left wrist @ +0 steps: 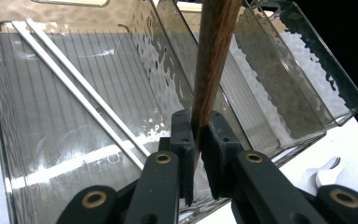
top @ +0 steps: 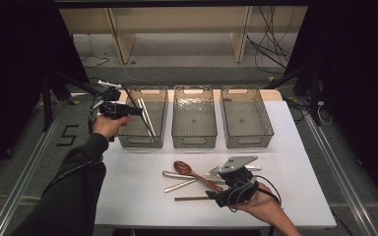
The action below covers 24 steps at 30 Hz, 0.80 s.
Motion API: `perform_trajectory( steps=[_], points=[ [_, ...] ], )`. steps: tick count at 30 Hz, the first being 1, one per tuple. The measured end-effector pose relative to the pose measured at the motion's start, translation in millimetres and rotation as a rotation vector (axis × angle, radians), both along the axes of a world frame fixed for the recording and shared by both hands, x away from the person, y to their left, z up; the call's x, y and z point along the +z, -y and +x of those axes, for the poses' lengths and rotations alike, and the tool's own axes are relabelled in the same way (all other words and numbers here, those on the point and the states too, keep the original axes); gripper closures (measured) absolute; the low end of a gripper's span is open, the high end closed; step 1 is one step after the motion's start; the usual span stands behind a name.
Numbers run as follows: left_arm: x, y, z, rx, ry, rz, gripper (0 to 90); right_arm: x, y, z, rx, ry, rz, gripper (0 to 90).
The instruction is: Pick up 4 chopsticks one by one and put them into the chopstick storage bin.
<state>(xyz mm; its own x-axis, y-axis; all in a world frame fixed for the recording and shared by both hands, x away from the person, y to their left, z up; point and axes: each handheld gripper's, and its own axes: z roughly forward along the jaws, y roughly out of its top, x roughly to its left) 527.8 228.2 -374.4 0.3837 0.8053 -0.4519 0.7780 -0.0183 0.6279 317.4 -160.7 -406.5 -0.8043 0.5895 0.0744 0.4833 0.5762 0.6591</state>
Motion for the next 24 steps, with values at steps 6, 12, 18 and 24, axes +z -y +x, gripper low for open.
perform_trajectory(
  steps=[6, 12, 18, 24],
  points=[
    [-1.5, 2.6, 3.5, 0.003, -0.016, 0.011, 81.8, -0.3, 0.1, 0.0, 0.002, 0.001, -0.002, 26.2],
    [-5.1, 5.0, 6.6, 0.005, -0.032, 0.021, 81.6, 0.1, 0.2, -0.3, 0.002, 0.000, -0.002, 26.2],
    [-5.4, 6.5, 6.7, 0.005, -0.032, 0.033, 77.2, -0.2, 0.1, 0.0, 0.003, 0.001, -0.002, 26.2],
    [-5.3, 7.0, 8.4, 0.042, -0.024, 0.051, 64.5, 0.0, -0.2, -0.2, 0.002, -0.001, -0.002, 26.2]
  ],
)
